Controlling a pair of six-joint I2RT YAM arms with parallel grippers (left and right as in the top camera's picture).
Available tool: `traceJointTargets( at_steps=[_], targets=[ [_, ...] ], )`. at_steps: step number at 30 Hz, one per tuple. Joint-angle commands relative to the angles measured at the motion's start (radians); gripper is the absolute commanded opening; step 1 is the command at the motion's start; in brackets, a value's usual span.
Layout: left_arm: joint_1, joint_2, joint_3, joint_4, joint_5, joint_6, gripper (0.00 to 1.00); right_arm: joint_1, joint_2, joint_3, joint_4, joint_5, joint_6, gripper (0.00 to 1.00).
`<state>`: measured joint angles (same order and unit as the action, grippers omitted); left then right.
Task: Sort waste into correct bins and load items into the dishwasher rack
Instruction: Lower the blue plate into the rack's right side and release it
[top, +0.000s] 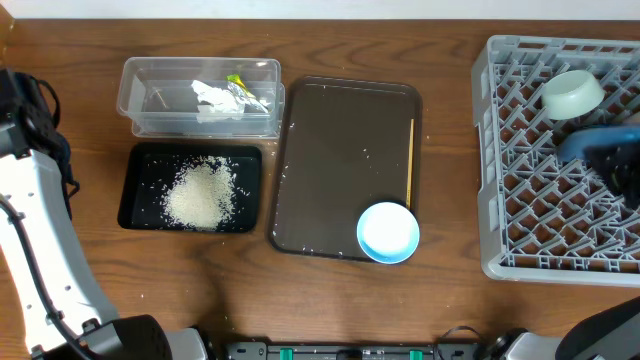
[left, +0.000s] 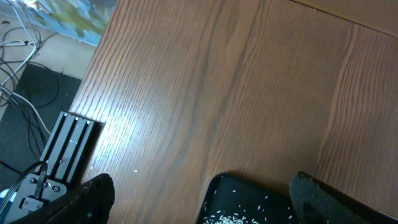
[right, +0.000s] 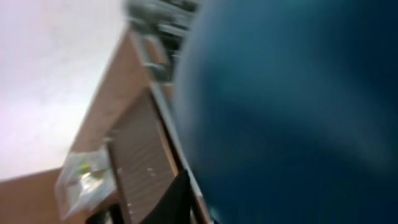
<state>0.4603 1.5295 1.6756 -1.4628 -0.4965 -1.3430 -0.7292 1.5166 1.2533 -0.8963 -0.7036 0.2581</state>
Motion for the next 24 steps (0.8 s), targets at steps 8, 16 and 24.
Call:
traceJointTargets(
  at_steps=[8,16,24],
  targets=[
    [0.004,-0.007,0.002,-0.006,-0.008,-0.016,0.92,-0.012,-0.016,-0.009,-0.080,0.109,0.034,0.13],
    [0.004,-0.007,0.002,-0.006,-0.008,-0.016,0.92,-0.010,-0.157,-0.009,-0.151,0.101,0.034,0.08],
    [0.004,-0.007,0.002,-0.006,-0.008,-0.016,0.92,0.024,-0.363,-0.009,-0.101,0.093,0.034,0.38]
  ],
)
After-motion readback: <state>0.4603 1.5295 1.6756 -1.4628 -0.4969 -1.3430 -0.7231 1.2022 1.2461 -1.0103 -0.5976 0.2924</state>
